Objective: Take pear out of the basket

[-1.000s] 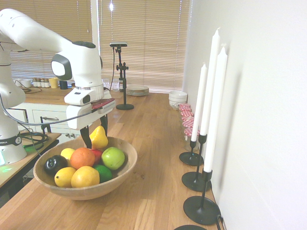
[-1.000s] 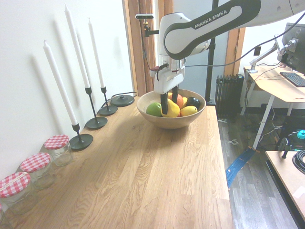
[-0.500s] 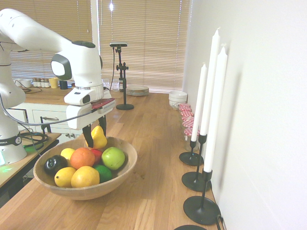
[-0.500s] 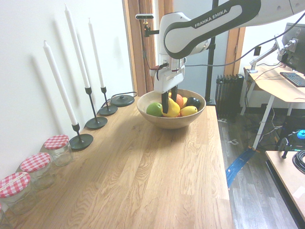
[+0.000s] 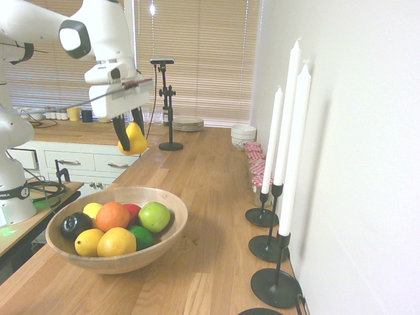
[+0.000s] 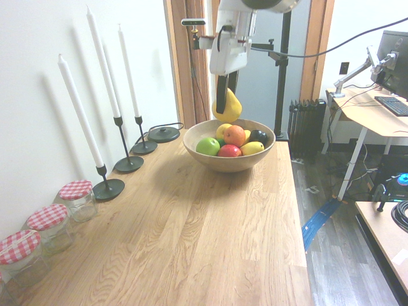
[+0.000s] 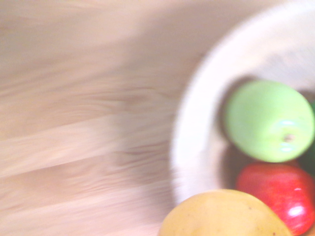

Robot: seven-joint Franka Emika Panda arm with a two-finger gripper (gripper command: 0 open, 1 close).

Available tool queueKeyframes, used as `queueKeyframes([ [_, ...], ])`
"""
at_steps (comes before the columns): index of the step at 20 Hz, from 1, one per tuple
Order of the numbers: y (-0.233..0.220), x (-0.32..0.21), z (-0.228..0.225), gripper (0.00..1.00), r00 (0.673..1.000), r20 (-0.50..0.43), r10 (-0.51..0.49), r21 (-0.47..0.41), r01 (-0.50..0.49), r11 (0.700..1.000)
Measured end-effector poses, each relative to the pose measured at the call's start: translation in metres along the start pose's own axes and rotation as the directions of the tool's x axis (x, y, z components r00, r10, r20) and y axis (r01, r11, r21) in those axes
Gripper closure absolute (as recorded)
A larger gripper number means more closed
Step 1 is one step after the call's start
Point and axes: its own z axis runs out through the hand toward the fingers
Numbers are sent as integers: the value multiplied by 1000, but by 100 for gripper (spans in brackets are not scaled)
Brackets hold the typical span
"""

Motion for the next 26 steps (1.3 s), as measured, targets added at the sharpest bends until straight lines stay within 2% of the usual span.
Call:
queueKeyframes([
  [3,-52,-56,-10,100,996,-24,-82,-12,82,997],
  [6,-103,-114,8,100,988,-28,-151,-58,149,987],
  [9,-135,-164,54,100,980,-11,-197,-124,194,973],
  [12,-150,-189,118,100,978,11,-210,-183,209,961],
  [18,-140,-167,213,100,985,63,-160,-245,170,954],
  [22,-121,-133,243,100,991,75,-107,-265,123,956],
  [26,-92,-86,263,100,991,112,-78,-247,104,963],
])
